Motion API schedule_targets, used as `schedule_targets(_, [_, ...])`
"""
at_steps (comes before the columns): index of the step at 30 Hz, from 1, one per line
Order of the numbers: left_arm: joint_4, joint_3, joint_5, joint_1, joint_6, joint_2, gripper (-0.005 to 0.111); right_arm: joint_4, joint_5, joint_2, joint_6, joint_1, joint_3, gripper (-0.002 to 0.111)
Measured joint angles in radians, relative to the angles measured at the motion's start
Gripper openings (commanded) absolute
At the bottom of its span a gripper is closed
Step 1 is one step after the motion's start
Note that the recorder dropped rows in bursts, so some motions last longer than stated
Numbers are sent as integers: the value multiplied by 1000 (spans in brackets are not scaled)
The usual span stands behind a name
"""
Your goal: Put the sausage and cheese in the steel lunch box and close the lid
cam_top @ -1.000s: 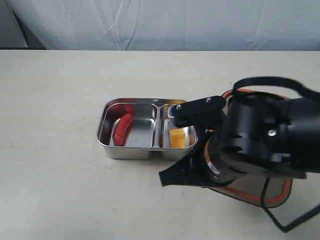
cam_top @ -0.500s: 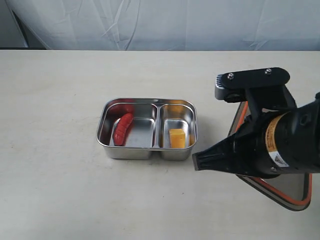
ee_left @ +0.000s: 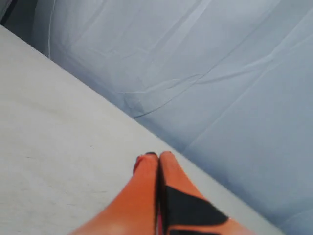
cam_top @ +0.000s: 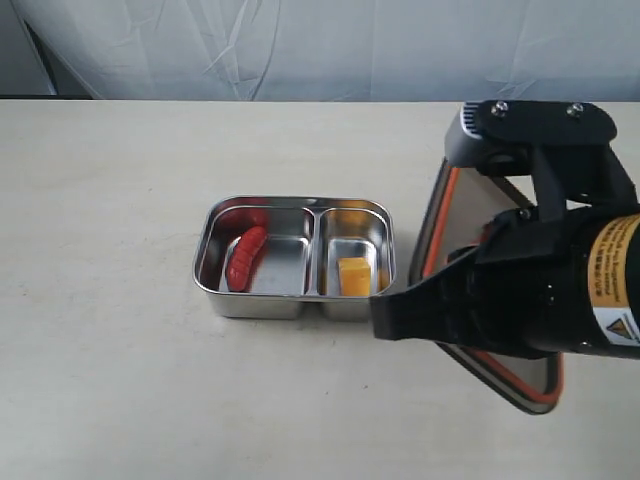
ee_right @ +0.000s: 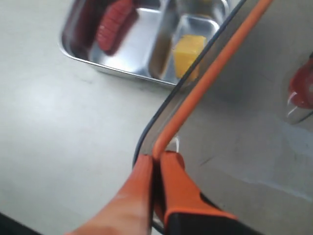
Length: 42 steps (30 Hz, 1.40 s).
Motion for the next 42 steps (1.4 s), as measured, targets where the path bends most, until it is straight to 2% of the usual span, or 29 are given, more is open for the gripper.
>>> schedule_targets(3, [-169,0,-14,0,0,0,0,10,-114,-7,0,32,0,0])
schedule_targets(6, [-345,0,26,0,-2,0,0,28,-255,-9,0,48,0,0])
schedule_targets(9, [-439,0,73,0,-2,0,0,35,-367,-9,0,49,0,0])
schedule_targets(15, [-521,0,158,0,-2,0,0,42,-474,-2,0,49,0,0])
schedule_targets(22, [-532,0,199,0,-2,0,0,57,-639,90,0,49,0,-1])
schedule_targets(25, [-549,0,227,0,48,0,0,70,-680,147,0,49,-14,-1])
schedule_targets(27, [-595,0,241,0,122,0,2,77,-693,184,0,50,-39,-1])
schedule_targets(29, [-673,0,246,0,230,0,9,77,-699,215,2,50,-74,-1])
schedule_targets(31, [-794,0,258,0,368,0,21,77,-702,237,2,52,-110,-1])
schedule_targets(36, [-1087,0,313,0,845,0,54,77,-708,291,2,85,-204,-1])
schedule_targets(38, [-1134,0,342,0,1026,0,60,77,-710,316,2,106,-236,-1])
schedule_targets(42, [-1164,-2,425,0,1287,0,60,77,-722,374,2,139,-298,-1])
